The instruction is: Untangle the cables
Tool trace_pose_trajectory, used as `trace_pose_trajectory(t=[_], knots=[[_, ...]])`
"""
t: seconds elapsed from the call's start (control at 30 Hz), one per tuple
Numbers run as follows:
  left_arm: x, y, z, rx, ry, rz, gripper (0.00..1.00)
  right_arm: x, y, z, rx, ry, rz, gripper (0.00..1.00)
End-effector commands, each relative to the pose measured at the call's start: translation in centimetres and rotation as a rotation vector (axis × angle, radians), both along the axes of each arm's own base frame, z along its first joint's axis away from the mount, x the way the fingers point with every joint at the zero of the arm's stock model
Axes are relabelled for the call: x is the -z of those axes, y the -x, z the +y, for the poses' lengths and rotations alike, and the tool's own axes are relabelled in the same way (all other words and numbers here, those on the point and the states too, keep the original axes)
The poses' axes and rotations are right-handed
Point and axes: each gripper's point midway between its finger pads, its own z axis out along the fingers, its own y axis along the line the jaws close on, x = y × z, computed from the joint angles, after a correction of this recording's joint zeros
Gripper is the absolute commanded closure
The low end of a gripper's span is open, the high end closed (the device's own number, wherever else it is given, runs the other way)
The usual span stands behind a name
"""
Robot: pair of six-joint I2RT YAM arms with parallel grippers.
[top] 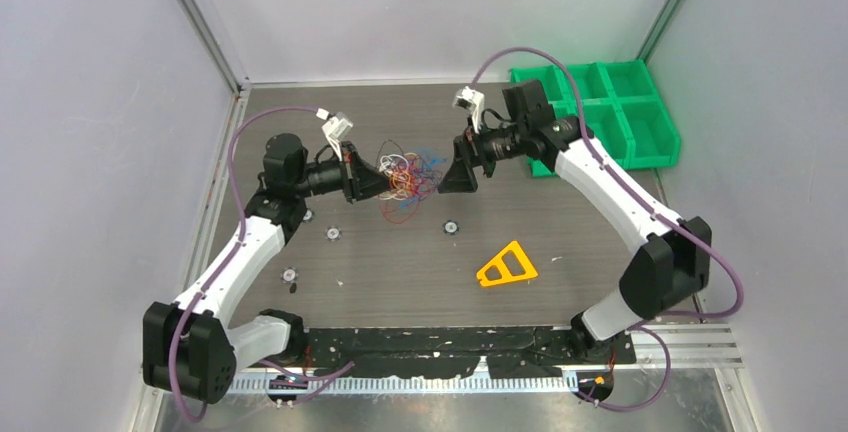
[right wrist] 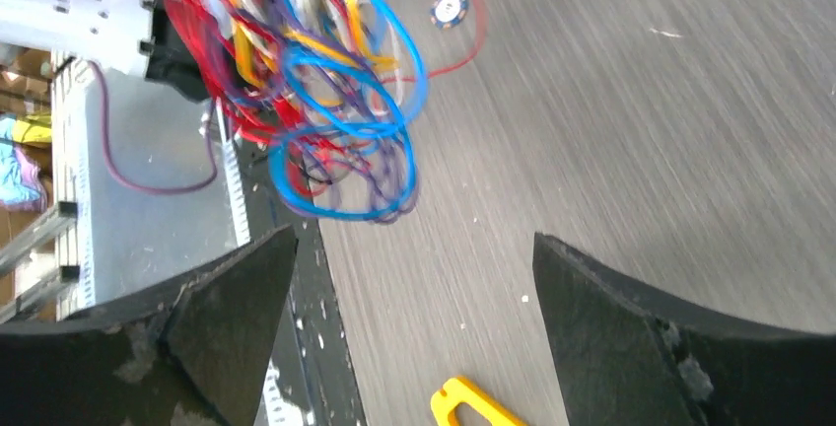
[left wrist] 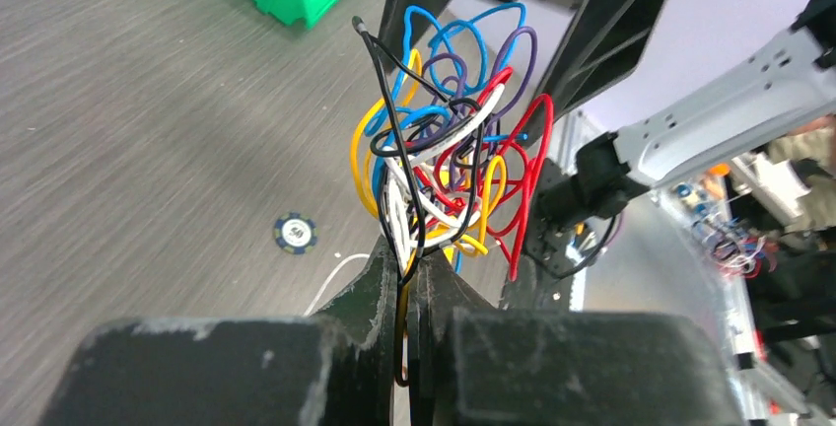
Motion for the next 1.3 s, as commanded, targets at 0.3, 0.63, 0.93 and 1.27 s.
trace_pose_trajectory(t=[0.3,0.63,0.93,1.27], knots=[[-4.0,-0.2,-0.8,-0.002,0.166,0.019,1.00,-5.5,-2.1,3.9,0.144,-0.349,-0.070,0.05],[-2.3,0.7,0.0,-0.001,0.064,0.050,1.00,-6.4,-4.2,1.7,0.246,-0.320,-0.105,0.93],[2.3,0.6,7.0,-0.193,-0.299,0.050,1.00,-5.1,-10.2,-9.8,0.617,-0.039,-0.306,0.95],[5.2,-1.9,15.1,-0.398,-0.534,0.062,1.00,-4.3,-11.0,-14.4,0.706,0.076,-0.363,0.95]])
